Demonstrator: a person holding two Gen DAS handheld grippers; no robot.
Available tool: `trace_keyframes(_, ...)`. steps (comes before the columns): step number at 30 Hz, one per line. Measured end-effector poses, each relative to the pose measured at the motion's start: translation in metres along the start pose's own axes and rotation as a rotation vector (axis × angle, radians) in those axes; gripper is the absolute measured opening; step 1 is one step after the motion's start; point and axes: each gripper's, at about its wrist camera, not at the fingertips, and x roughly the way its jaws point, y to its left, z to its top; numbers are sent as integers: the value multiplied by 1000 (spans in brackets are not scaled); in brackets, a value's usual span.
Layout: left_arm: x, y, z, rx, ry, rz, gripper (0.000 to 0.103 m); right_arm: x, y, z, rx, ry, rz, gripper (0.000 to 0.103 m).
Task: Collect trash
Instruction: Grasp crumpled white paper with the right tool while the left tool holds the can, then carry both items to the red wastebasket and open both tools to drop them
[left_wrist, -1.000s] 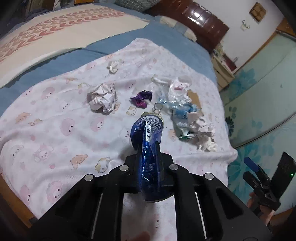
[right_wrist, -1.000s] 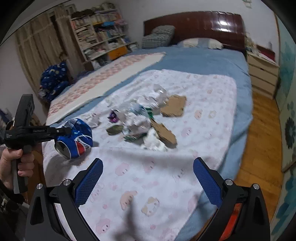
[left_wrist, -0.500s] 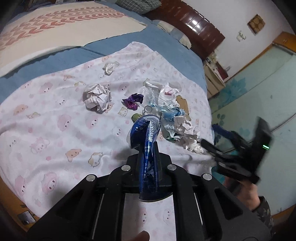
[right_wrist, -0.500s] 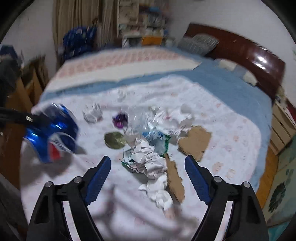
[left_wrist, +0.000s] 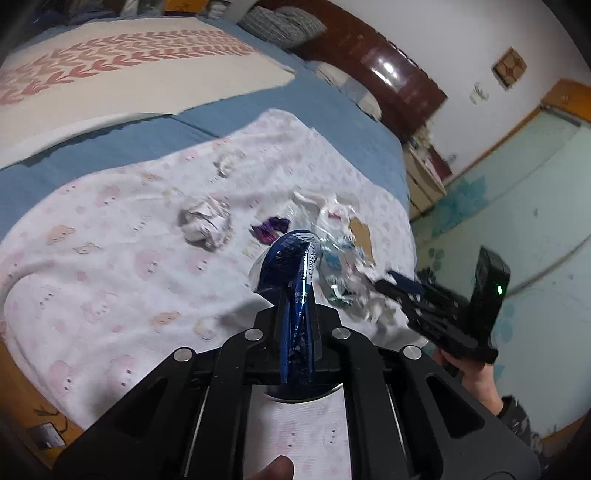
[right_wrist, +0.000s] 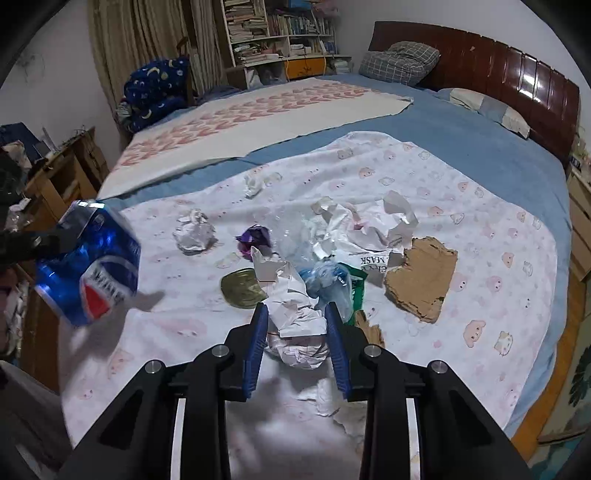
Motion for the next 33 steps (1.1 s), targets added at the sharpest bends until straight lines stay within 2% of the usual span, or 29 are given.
trace_keyframes(4, -7, 14, 3, -40, -18, 11, 6, -11, 0, -3, 19, 6, 37, 29)
trace_keyframes(9, -18, 18, 2, -49, -50, 0, 6, -40, -10, -8, 143, -36, 137, 28)
trace_keyframes(13, -23, 12, 0, -51, -64, -22, 6, -81, -22, -17, 234, -84, 192, 28)
trace_keyframes(17, -26, -16, -5, 8, -72, -43, 6, -139, -37, -32, 270, -144, 177, 28)
trace_keyframes(22, -14, -84, -20, 135, -52, -92, 6, -228, -68, -77, 308, -216, 97, 28)
trace_keyframes(25, 2, -141, -34, 218, -23, -157, 6, -283, -96, -125, 351, -236, -14, 28)
trace_keyframes(28, 24, -204, -56, 311, 25, -229, 6, -318, -123, -176, 405, -229, -107, 28)
trace_keyframes(33, 78, -294, -114, 452, 133, -321, 6, -348, -163, -256, 500, -177, -231, 28)
